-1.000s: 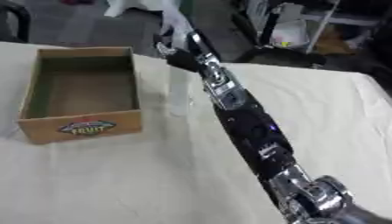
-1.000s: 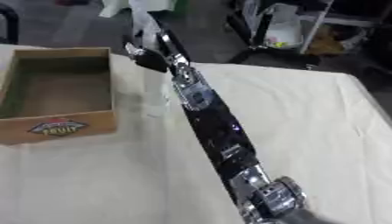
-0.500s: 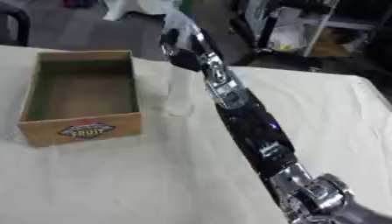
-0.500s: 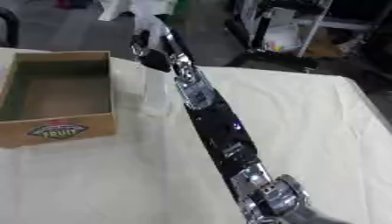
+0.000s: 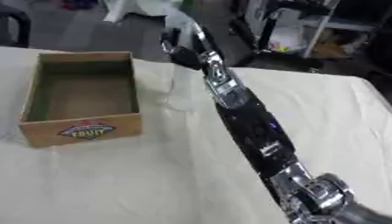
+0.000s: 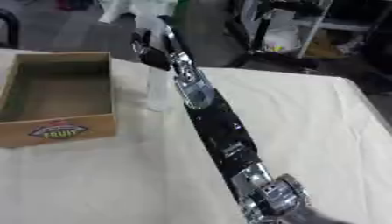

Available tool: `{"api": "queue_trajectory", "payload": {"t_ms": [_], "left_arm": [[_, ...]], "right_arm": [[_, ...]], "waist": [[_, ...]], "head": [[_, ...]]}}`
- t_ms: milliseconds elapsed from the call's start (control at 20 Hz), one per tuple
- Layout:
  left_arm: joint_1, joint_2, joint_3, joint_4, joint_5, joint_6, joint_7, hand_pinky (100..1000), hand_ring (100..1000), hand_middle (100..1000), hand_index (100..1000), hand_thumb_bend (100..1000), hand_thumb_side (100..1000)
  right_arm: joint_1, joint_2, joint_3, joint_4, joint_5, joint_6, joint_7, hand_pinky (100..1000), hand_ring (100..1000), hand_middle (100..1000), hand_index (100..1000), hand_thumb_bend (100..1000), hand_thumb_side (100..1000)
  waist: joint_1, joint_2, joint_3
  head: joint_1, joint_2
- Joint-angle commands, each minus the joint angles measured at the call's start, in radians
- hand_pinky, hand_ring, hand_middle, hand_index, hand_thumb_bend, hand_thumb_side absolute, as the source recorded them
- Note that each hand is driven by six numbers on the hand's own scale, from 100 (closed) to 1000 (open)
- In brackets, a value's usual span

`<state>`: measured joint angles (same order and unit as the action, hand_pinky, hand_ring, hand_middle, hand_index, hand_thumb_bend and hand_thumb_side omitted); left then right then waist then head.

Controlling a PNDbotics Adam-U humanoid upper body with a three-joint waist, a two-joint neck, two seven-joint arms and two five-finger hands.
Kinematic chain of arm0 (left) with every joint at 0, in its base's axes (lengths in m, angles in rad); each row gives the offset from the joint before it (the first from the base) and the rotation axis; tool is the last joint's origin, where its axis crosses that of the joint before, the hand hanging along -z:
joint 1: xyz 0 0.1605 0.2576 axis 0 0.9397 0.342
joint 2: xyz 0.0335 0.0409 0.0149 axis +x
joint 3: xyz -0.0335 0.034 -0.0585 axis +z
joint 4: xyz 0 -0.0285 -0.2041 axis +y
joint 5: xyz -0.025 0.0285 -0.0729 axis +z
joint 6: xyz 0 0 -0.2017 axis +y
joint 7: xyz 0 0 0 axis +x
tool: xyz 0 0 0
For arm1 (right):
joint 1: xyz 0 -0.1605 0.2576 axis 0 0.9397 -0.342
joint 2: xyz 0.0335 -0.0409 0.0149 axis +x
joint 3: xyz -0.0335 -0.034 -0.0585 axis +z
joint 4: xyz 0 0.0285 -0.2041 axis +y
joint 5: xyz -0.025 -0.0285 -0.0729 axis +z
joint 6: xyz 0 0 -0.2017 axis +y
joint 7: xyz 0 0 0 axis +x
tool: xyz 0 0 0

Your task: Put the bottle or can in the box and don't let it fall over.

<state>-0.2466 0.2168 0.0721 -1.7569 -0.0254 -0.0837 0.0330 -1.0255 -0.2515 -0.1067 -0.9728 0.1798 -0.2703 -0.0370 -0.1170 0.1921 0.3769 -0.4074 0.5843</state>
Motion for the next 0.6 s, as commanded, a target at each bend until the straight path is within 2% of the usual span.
{"api": "queue_trajectory", "payload": {"t_ms": [50,300,600], "left_arm": [[-0.004,0.004,0.008,-0.012,0.007,-0.001,0.004,632,956,847,836,376,747],[-0.001,0.001,0.004,-0.009,0.011,-0.001,0.001,632,953,847,836,381,745],[-0.008,-0.007,0.0,-0.007,0.015,-0.002,-0.004,632,952,846,836,388,742]], "right_arm": [[-0.047,-0.028,0.013,-0.055,-0.019,0.006,-0.002,471,462,409,569,100,100],[-0.088,-0.001,0.037,-0.095,-0.069,0.012,0.015,473,460,406,564,100,100],[-0.093,0.093,0.065,-0.126,-0.11,0.027,0.05,472,462,407,571,100,100]], "waist": [[0.015,-0.033,0.003],[0.02,-0.048,0.022],[0.023,-0.052,0.048]], "head": [[-0.002,0.003],[-0.001,0.015],[-0.009,0.011]]}}
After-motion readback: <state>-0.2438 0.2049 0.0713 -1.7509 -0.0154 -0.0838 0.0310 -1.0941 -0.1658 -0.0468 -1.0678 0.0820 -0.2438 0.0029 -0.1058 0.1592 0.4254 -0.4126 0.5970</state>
